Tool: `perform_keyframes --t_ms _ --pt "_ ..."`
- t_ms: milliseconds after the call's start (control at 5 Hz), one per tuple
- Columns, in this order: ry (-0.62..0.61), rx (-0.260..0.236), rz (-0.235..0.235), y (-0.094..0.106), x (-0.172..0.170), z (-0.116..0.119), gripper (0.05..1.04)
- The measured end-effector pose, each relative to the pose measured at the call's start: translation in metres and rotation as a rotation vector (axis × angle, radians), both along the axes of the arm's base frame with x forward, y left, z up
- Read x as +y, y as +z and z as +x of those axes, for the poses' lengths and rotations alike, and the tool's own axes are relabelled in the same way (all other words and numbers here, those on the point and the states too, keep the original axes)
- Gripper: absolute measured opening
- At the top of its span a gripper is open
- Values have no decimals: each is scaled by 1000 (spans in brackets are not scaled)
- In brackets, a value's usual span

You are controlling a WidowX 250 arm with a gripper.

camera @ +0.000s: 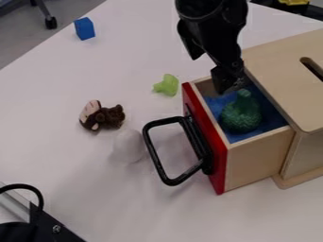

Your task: Take the broccoli out of the drawer and put it on the upper left side of the table

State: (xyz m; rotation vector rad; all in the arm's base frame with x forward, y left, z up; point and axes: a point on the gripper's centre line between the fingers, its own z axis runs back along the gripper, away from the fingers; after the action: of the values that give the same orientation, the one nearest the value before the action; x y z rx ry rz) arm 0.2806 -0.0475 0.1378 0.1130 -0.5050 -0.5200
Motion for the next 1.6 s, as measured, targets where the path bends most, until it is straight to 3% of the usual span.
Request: perform_keyframes --t_ms 400,600,800,1200,1400,1600 --pt "-47 61 -1 -22 -8 -1 1001" --pt "-85 102 -25 -34 -19 -2 1001" --pt "-130 107 -62 -40 -31 2 1001" --pt "-113 102 -54 -48 -36 12 1001" --pt "-104 96 -60 -53 -37 17 951" --pt "-61 51 -95 -52 -36 23 666"
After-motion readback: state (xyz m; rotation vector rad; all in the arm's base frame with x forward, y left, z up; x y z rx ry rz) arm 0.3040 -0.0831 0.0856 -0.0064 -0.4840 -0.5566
